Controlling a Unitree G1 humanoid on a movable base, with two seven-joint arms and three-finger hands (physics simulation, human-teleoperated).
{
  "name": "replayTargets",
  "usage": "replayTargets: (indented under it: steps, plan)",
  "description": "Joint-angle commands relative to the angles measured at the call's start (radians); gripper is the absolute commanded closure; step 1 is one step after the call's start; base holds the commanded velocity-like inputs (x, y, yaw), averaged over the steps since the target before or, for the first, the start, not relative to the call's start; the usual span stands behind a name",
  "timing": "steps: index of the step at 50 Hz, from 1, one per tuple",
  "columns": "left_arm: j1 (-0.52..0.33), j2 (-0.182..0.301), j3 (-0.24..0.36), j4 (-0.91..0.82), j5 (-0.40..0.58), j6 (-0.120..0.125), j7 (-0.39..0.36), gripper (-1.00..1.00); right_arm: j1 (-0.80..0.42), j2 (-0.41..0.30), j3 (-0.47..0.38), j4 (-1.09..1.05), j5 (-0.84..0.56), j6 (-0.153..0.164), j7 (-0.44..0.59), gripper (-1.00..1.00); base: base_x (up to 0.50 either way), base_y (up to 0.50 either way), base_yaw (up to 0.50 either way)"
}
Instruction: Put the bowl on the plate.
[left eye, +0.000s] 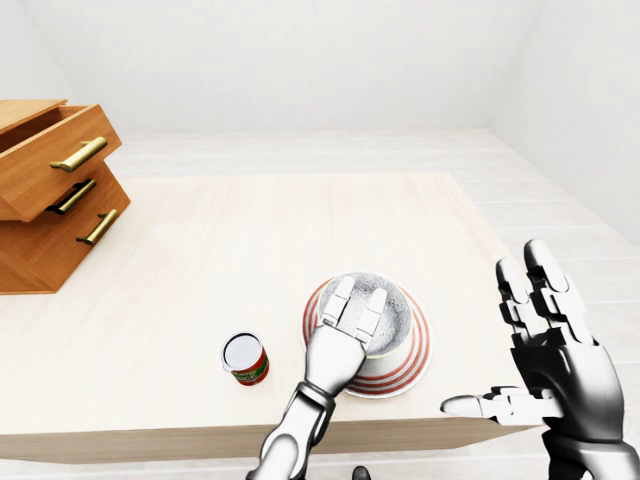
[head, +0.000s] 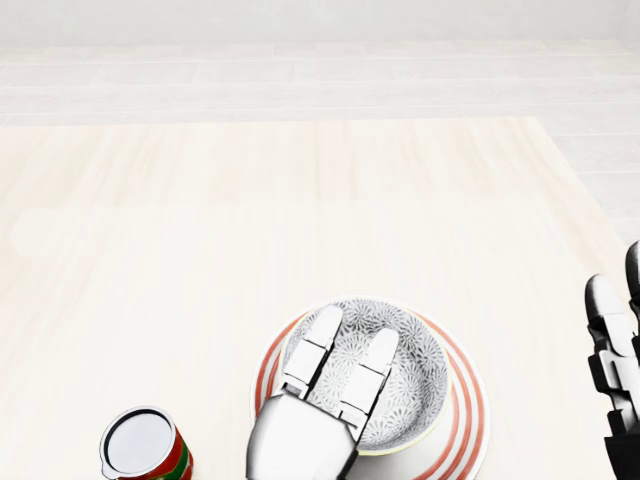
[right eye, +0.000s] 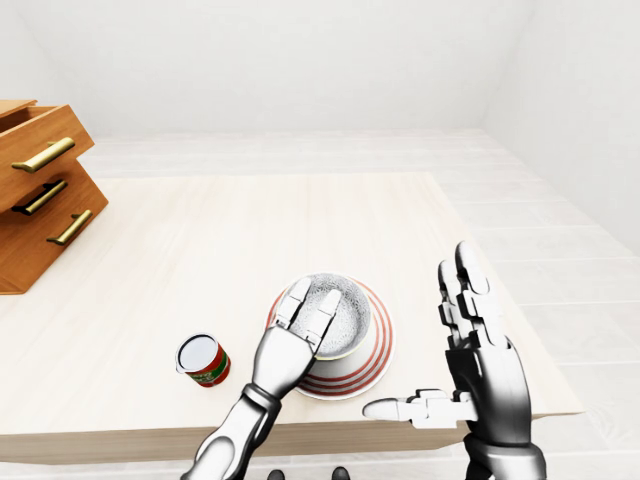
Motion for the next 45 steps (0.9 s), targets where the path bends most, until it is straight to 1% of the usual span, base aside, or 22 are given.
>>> replayTargets:
  steps: [1, 11, 19, 24, 36, 41, 45]
  plan:
    - [0.038, 0.023, 0.001, -0.051, -0.003, -0.001, -0.061, -1.0, -0.003, 0.001, -0.013, -0.013, 0.01, 0.013, 0.004, -1.0, 0.0, 0.0, 0.0]
    - [0.1, 0.057, -0.014, -0.237, -0.028, -0.011, -0.154, -1.0, -0.004, 0.007, -0.023, -0.021, 0.011, 0.017, 0.014, -1.0, 0.0, 0.0, 0.0]
    - [0.131, 0.086, -0.018, -0.322, -0.044, -0.018, -0.176, -1.0, -0.005, 0.012, -0.029, -0.032, 0.012, 0.024, 0.019, -1.0, 0.0, 0.0, 0.0]
    - [0.159, 0.106, -0.018, -0.406, -0.066, -0.022, -0.21, -1.0, -0.007, 0.016, -0.025, -0.03, 0.006, 0.024, 0.02, -1.0, 0.0, 0.0, 0.0]
    - [0.204, 0.14, -0.017, -0.485, -0.087, -0.022, -0.22, -1.0, -0.001, 0.018, -0.015, -0.029, 0.001, 0.018, 0.019, -1.0, 0.0, 0.0, 0.0]
    - [0.213, 0.146, -0.019, -0.509, -0.089, -0.022, -0.225, -1.0, -0.003, 0.016, -0.015, -0.029, 0.002, 0.021, 0.017, -1.0, 0.0, 0.0, 0.0]
    - [0.216, 0.151, -0.016, -0.515, -0.096, -0.022, -0.223, -1.0, 0.001, 0.017, -0.011, -0.027, -0.001, 0.015, 0.017, -1.0, 0.0, 0.0, 0.0]
